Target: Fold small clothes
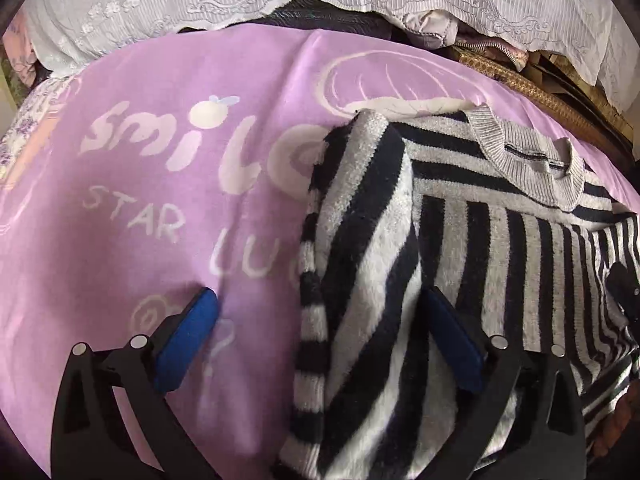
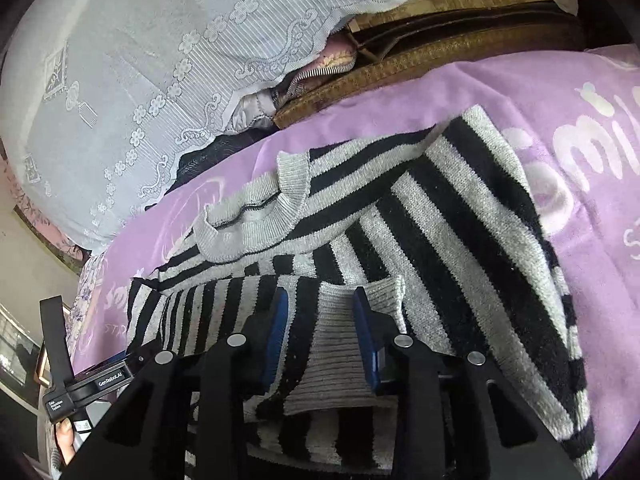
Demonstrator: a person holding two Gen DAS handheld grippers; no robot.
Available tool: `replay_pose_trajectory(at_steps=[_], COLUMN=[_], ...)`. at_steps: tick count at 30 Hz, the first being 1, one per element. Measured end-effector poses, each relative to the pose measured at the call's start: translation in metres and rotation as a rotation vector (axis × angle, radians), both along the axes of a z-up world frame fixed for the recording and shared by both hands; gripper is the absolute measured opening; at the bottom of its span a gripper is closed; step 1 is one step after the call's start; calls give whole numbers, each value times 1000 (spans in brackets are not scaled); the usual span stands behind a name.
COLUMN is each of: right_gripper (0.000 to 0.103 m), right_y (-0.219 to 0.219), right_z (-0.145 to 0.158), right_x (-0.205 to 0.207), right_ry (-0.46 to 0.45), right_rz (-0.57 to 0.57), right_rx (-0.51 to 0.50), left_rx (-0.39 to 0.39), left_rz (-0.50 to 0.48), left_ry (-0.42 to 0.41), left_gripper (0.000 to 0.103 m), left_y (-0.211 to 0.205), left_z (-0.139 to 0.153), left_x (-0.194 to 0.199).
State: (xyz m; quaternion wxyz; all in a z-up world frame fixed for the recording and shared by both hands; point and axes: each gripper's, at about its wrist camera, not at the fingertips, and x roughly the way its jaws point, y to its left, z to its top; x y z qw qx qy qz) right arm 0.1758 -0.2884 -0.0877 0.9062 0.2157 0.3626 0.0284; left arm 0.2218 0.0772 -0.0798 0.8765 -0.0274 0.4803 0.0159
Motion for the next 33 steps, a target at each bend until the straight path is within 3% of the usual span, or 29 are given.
replay_pose_trajectory(at_steps=[3,7,8,13,18,20,21,22,24,28,29,31,33], right_gripper=[38,45,45,45,44,44,44,44,37,37,39,47,47], right_y=[18,39,39,37,19,11,6,1,-5,0,2,7,5], right_z=[17,-8,-9,10,26,9,-7,-14,-5,15,15,-1,-7], right_x=[-20,-26,-26,-27,-2,15,23,22,16,-9,-12,-4,-3], right_ry=[-47,77,72,29,-1,58,99,82,64,-25,-20,69,74], right_rz=[71,148,147,125,63,44,47,45,18,28,39,57,65], right_rx=[-58,-166,-168,-164,-163,-148,-120,-82,-50,-71,-84,-111,-98], left_rx=[0,96,75,-37,26,74,68,54,49,-34,-33,39,5], left_rz=[-85,-122,-118,-62,53,130,157,167,174,134,115,108,118], left_ry=[-50,-23,-17,-19,-34,-27,-23,-27,-28,-55,-57,-33,4], left_gripper=[98,99,99,99,99,99,99,99,99,98,98,99,99], left_y=[-4,-16,-13,10,27,33,36,39,45,51,52,50,56], left_z=[15,0,-3,13,19,6,-2,-5,-2,12,13,5,-6], left_x=[-28,-44,-42,-34,17,30,32,32,31,4,-2,-5,-6])
